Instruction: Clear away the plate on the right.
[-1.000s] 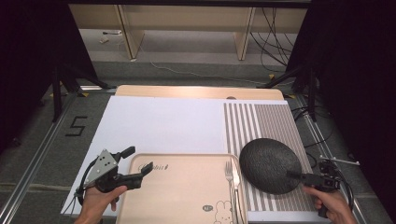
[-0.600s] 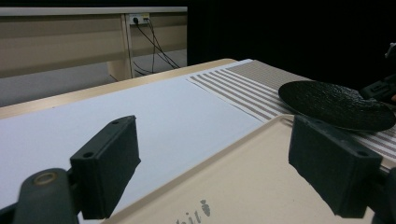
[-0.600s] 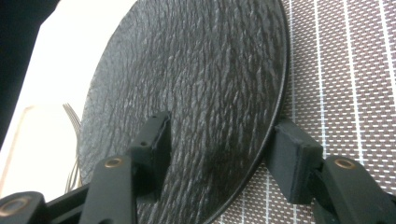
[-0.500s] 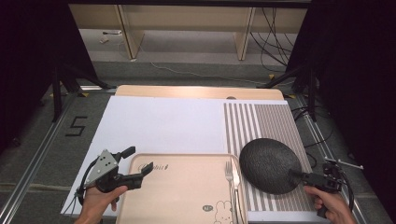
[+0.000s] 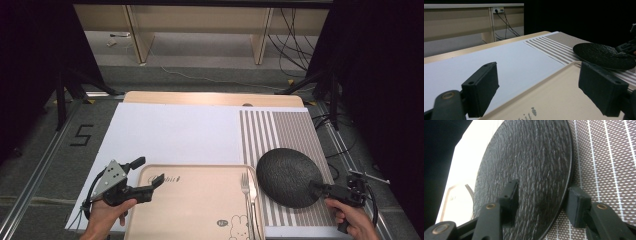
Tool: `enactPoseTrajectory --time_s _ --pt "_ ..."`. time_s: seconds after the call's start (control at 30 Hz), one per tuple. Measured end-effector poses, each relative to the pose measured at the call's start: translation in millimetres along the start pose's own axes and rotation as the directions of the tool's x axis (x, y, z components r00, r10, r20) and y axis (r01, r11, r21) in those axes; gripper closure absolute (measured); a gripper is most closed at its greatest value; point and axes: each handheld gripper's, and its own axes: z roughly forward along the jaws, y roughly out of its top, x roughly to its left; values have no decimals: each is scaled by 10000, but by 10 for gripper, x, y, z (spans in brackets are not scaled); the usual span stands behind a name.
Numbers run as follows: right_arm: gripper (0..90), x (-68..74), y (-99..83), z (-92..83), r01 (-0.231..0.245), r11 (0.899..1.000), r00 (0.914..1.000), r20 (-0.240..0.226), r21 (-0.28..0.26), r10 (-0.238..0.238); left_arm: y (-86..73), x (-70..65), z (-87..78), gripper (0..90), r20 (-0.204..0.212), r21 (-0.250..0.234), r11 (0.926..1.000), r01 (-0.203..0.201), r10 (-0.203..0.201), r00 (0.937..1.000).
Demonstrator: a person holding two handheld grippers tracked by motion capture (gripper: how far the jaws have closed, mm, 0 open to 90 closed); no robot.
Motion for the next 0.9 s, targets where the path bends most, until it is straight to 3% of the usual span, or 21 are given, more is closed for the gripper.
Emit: enactPoseTrajectory --time_s 0.47,0.9 --pt "559 -56 -8 20 -644 9976 9974 -336 -257 636 1 -3 11 159 32 19 10000 -14 14 10000" --pt "746 -85 -8 10 -1099 9935 9937 178 -281 1104 2 1 13 159 30 22 10000 -1 1 10000"
